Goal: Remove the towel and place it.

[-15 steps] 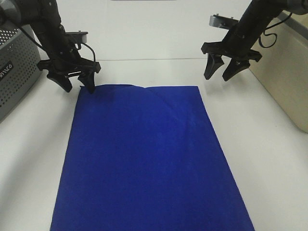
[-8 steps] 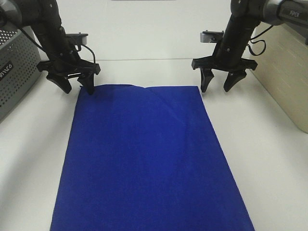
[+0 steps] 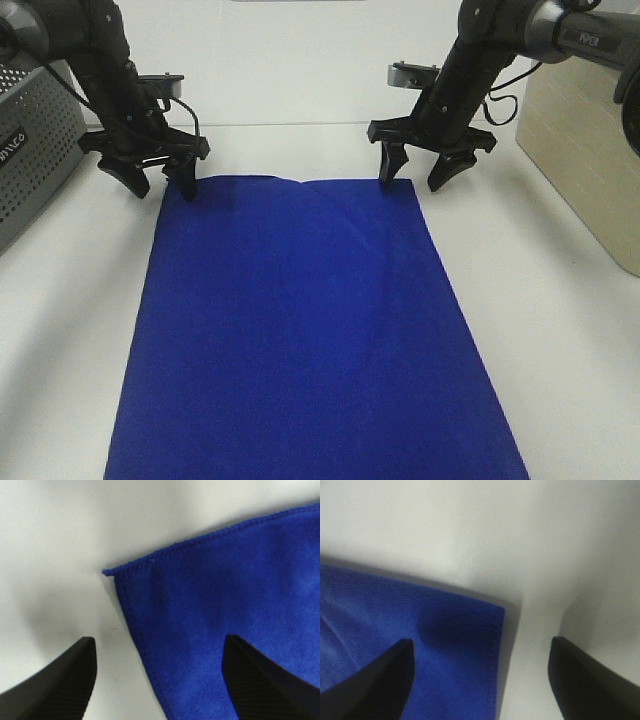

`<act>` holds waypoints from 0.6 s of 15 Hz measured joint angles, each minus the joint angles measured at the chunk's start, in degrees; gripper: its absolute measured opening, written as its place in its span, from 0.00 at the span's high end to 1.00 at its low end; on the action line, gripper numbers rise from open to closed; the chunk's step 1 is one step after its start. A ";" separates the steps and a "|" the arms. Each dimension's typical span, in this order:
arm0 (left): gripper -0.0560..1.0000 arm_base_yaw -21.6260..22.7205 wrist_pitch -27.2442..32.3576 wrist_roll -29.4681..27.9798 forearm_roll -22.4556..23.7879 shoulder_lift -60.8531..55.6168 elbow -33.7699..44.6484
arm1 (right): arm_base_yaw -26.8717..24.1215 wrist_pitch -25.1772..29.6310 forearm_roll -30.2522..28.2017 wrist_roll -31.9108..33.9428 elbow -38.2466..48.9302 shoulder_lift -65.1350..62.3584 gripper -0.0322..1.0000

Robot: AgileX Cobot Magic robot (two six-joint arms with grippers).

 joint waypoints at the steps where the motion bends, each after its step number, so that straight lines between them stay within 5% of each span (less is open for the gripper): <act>1: 0.31 0.00 -0.40 0.00 0.00 0.23 0.00 | 0.00 -0.29 0.00 -0.17 0.00 0.52 0.26; 9: 0.31 0.06 -1.95 0.00 -0.34 1.60 -0.34 | 0.00 -1.55 2.46 -2.18 -0.69 2.01 0.26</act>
